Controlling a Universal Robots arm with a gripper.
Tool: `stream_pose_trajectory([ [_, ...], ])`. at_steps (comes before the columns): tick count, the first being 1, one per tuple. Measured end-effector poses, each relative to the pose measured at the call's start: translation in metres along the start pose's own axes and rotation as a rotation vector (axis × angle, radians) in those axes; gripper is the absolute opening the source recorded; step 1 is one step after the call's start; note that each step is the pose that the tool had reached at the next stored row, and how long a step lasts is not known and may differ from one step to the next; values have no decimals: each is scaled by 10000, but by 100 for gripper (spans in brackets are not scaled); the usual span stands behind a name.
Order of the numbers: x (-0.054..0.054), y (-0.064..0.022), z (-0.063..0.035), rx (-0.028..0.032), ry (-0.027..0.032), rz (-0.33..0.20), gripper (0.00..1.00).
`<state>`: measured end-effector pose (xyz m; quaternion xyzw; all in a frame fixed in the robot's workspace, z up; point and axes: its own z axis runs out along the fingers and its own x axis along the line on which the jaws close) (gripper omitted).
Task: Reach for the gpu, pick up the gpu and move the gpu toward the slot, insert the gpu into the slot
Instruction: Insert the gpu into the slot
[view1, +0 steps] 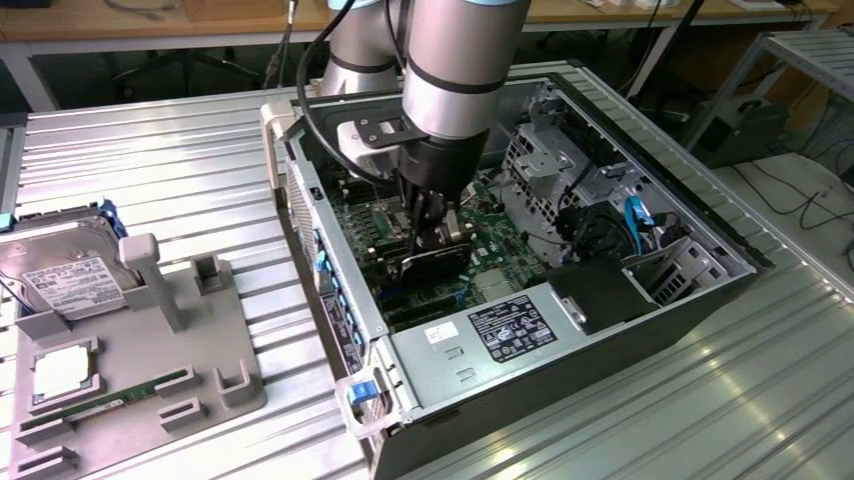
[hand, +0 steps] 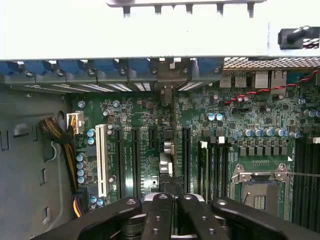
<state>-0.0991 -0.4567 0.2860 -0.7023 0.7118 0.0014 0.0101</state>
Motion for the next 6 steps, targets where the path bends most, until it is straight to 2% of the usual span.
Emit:
stream_pose_trajectory([
  [6, 0, 0, 0, 0, 0, 0, 11],
])
